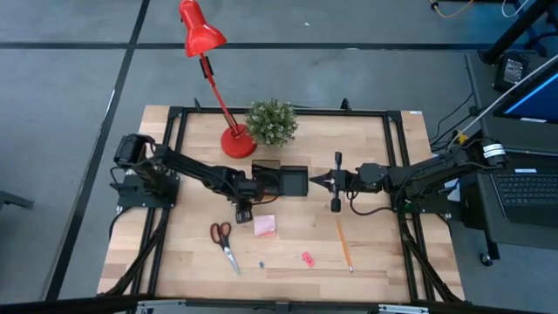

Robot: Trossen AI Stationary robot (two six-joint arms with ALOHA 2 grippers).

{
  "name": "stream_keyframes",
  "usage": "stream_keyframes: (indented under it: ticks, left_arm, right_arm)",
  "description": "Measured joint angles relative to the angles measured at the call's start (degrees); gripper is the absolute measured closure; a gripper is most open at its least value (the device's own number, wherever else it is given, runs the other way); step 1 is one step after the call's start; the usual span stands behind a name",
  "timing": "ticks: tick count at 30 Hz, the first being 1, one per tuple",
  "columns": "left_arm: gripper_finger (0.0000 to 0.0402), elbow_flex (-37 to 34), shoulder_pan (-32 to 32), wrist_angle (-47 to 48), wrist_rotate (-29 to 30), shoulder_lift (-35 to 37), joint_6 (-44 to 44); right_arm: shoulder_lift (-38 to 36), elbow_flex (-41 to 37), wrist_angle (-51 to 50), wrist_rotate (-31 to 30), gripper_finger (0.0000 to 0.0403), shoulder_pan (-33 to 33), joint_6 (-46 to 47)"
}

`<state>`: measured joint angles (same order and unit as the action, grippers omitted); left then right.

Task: Pick and place office supplies into organizer
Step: Put the orange pencil into the black desk organizer

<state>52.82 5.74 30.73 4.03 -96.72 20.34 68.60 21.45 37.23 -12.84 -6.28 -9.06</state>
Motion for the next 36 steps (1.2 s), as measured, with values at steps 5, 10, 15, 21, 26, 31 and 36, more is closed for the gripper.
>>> stream_keyframes:
  ticks: [5, 10, 15, 21, 26, 31, 36]
  left_arm:
    - [0.0258, 0.29, 0.06, 0.34, 0.79, -2.82, -0.09]
    - [0.0258, 0.22, 0.04, 0.52, 0.28, -3.30, 0.45]
    - [0.0264, 0.16, 0.04, 0.79, 0.16, -3.24, 0.63]
    - [0.0308, 0.13, 0.02, 1.18, -0.14, -3.29, -0.27]
    - [0.0350, 0.13, 0.02, 1.50, -0.27, -3.33, -1.11]
    - [0.0380, 0.13, 0.17, 1.87, -0.44, -3.35, -2.31]
    - [0.0389, 0.13, 0.15, 2.05, -1.40, -3.34, -3.95]
  right_arm:
    - [0.00, 0.02, 0.03, -0.02, 0.0402, 0.02, 0.00]
    - [0.00, 0.02, 0.07, -0.02, 0.0402, 0.01, 0.02]
    - [0.00, 0.02, 0.09, -0.04, 0.0402, 0.02, 0.02]
    - [0.00, 0.02, 0.09, -0.04, 0.0402, 0.02, 0.02]
    - [0.00, 0.02, 0.11, -0.05, 0.0402, 0.02, 0.02]
    - [0.00, 0.02, 0.11, -0.04, 0.0402, 0.00, 0.02]
    - [0.01, 0.02, 0.11, -0.07, 0.0402, 0.00, 0.02]
